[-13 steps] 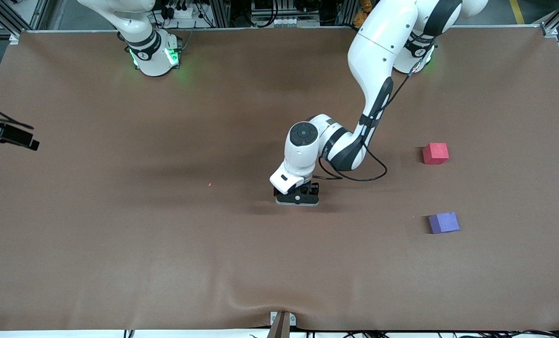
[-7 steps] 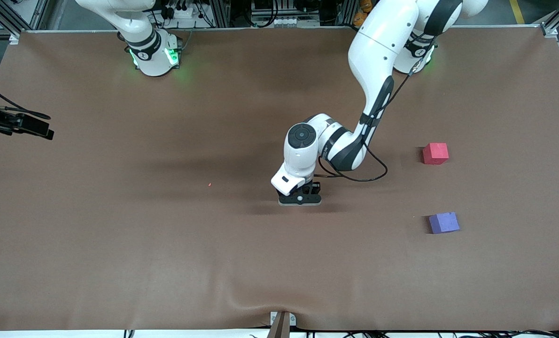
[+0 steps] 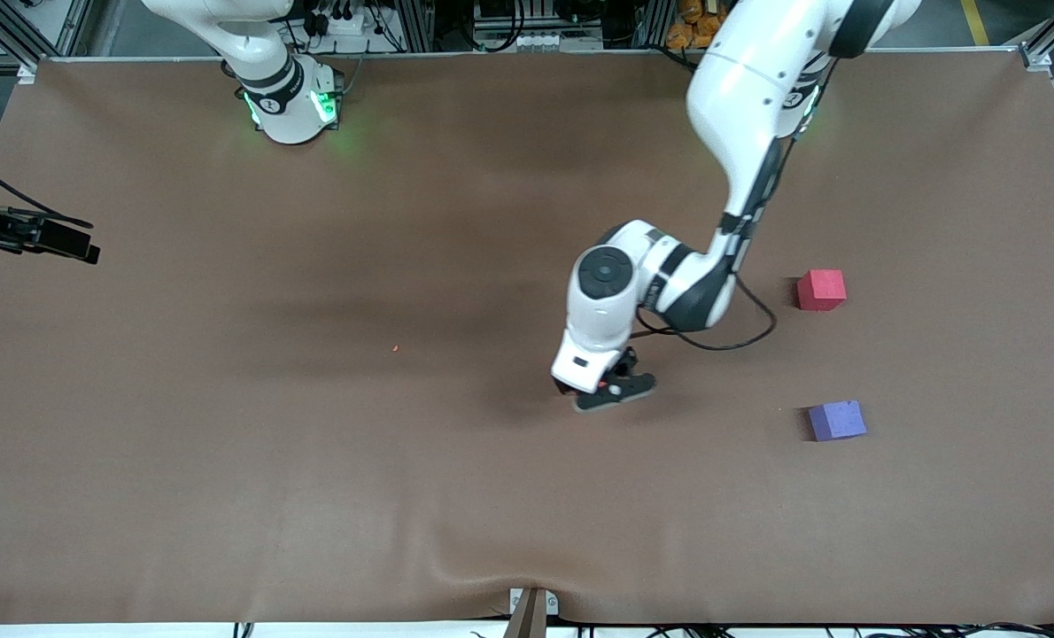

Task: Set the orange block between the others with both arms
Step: 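Carry the orange cube with the left gripper between the pink and blue cubes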

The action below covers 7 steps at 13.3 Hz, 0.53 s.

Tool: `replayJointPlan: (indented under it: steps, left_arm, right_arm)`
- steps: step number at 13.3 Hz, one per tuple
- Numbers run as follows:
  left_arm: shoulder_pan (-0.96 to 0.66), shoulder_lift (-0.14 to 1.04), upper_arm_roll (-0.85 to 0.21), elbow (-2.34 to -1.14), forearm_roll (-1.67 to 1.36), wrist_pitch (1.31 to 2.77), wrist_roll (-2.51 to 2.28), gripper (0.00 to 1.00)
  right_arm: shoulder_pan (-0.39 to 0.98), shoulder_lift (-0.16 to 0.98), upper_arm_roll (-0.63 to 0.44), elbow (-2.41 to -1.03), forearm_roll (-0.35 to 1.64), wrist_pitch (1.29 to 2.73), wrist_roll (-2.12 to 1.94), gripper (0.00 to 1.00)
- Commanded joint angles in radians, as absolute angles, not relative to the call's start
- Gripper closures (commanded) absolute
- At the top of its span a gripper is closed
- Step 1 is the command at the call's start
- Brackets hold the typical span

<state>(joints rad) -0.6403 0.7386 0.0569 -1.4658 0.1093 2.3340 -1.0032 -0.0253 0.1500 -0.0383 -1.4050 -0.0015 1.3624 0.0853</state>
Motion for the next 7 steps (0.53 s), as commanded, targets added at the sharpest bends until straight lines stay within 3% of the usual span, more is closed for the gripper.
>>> replayJointPlan:
  steps: [1,7]
  left_arm:
    - [-0.559,0.547,0.052,-1.676,0.097,2.318,-0.979,0.75]
    - [-0.358,0.401,0.052,-1.905,0.097,2.299,-0.634,0.71]
  right_arm:
    - [-0.058,0.126,-0.017,-1.440,0.012,1.342,0.080,0.00]
    - [-0.049,0.129,-0.015,-1.439,0.018,1.354,0.080,0.00]
